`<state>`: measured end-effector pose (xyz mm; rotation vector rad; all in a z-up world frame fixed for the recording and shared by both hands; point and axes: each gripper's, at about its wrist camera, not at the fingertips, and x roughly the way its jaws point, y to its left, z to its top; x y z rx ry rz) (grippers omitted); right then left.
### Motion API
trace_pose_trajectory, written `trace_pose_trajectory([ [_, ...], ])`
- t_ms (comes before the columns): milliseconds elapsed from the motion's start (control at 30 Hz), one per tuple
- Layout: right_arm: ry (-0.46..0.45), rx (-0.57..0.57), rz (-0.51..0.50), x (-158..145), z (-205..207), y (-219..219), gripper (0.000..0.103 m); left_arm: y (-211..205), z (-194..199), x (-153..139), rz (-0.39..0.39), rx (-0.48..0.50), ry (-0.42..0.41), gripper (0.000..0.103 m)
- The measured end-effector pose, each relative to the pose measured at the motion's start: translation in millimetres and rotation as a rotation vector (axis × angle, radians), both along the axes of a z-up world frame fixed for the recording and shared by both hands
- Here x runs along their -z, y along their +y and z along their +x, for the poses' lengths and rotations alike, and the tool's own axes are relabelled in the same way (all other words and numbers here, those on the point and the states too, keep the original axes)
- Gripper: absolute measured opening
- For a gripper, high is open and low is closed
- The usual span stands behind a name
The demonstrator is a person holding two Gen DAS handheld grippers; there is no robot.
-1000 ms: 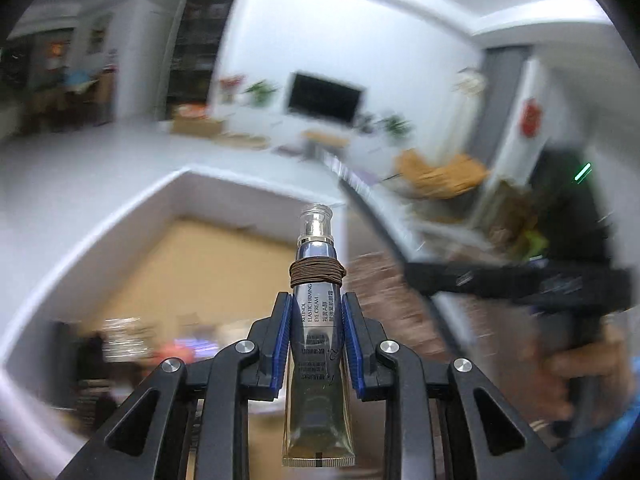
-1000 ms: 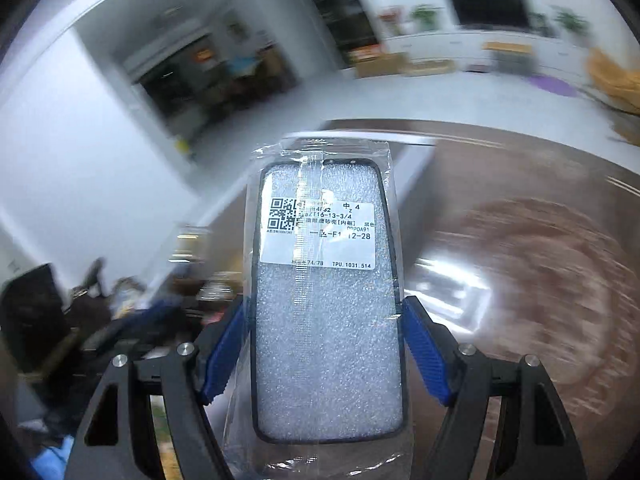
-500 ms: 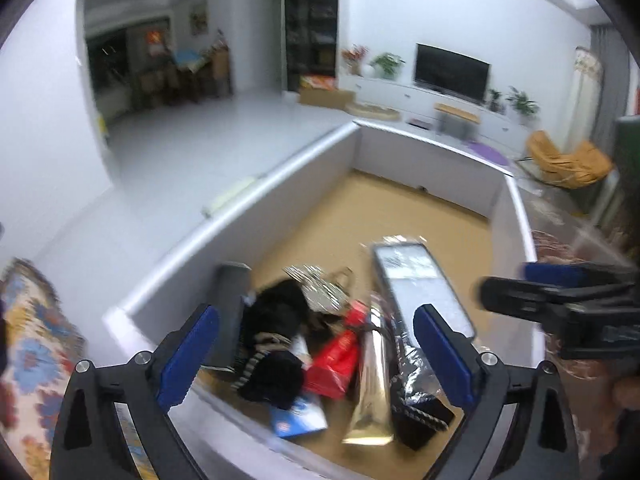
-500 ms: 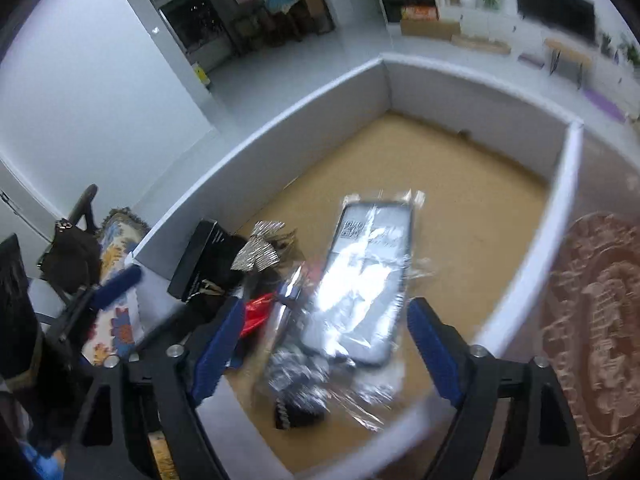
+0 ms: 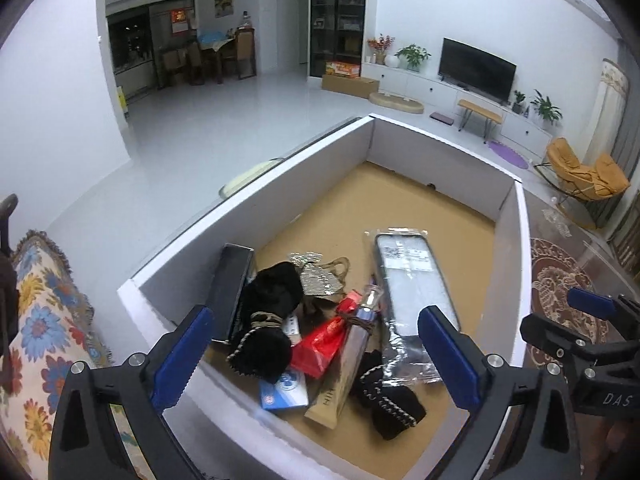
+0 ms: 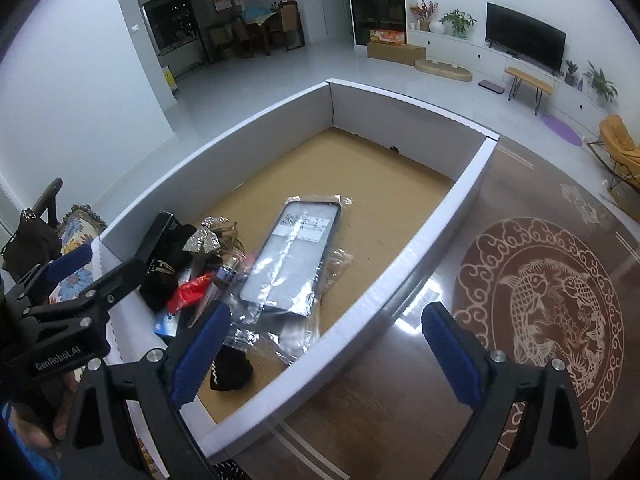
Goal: Organize objects
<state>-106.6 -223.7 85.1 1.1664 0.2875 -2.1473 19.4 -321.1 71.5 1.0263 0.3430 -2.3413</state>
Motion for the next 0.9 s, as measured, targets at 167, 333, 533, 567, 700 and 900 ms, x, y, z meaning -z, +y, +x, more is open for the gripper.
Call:
trace_pose_trajectory([
  [167, -0.004, -0.019, 0.018, 1.4, 3.4, -5.3, 0.097, 4.2, 5.5, -7.8, -0.076, -0.026, -0.005, 0.103],
  [333, 0.001, -0.031, 0.035, 4.2, 7.3, -13.0, 0.097, 8.1, 9.0, -12.6, -0.108, -0.021, 0.001, 0.103],
  [533, 0.005, -0.034, 0.041, 5.0, 9.0, -18.3, 0.097, 2.8, 13.2, -13.1, -0.083, -0.037, 0.018, 0.103],
  [567, 0.005, -0.034, 0.041, 4.9, 8.8, -19.3, 0.097, 0.5, 13.4, -12.2, -0.069, -0.038, 0.018, 0.103],
  [700, 0.012, -0.034, 0.040, 3.3, 8.9, -24.1, 0.097, -11.4, 15.9, -7.6, 0.029, -0.031, 0.039, 0.103],
  [900, 0.028, -0.026, 0.011, -2.4, 10.2, -23.8, 0.097, -7.4, 27.8, -16.0, -0.068, -0.084, 0.090, 0.103],
])
